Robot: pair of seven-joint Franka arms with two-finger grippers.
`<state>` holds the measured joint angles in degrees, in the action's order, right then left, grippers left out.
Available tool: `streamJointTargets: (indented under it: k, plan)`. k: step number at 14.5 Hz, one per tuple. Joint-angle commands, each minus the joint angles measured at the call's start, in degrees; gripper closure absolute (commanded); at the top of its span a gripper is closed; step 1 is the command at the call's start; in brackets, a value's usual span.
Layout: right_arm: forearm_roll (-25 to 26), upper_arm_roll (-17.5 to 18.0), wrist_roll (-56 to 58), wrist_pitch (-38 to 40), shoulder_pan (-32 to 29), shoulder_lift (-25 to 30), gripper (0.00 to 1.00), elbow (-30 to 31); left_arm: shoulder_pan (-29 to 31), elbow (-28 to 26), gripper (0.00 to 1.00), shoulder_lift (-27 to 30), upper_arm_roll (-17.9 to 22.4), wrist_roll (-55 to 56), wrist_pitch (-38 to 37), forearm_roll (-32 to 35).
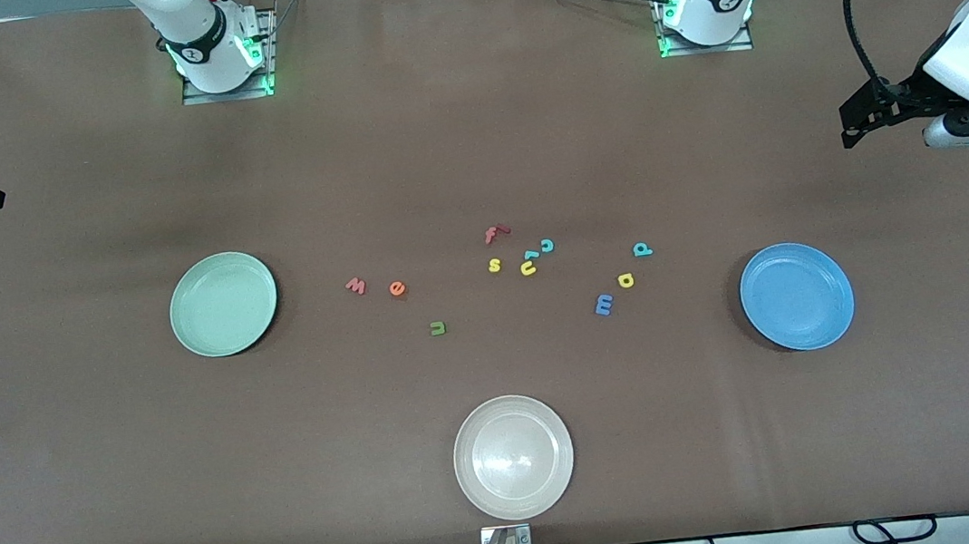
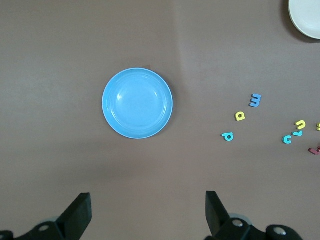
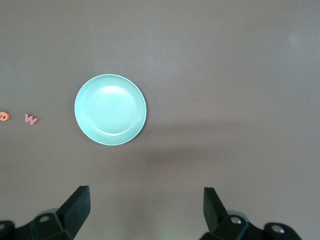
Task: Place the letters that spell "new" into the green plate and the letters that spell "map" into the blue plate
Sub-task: 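Move the right gripper toward the pink w while the left gripper reaches letters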
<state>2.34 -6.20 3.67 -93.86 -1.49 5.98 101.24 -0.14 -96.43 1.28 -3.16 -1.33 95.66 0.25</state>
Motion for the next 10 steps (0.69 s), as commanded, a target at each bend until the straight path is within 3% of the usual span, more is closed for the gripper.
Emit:
streamJointTargets:
  k: [1, 7, 10]
  plan:
    - [0.21, 0.31, -0.16, 0.00, -0.45, 0.96, 0.00, 0.89, -0.04, 0.71, 0.00, 0.22, 0.00, 0.19, -0.92, 0.45]
    - [-0.05, 0.75, -0.16, -0.09, -0.10, -3.25, 0.00, -0.16, -0.04, 0.71, 0.00, 0.22, -0.09, 0.28, -0.92, 0.45]
    - [-4.78, 0.93, -0.07, -2.02, 1.57, -7.73, 0.00, -0.96, -0.04, 0.80, 0.00, 0.22, -0.09, 0.28, -0.92, 0.45]
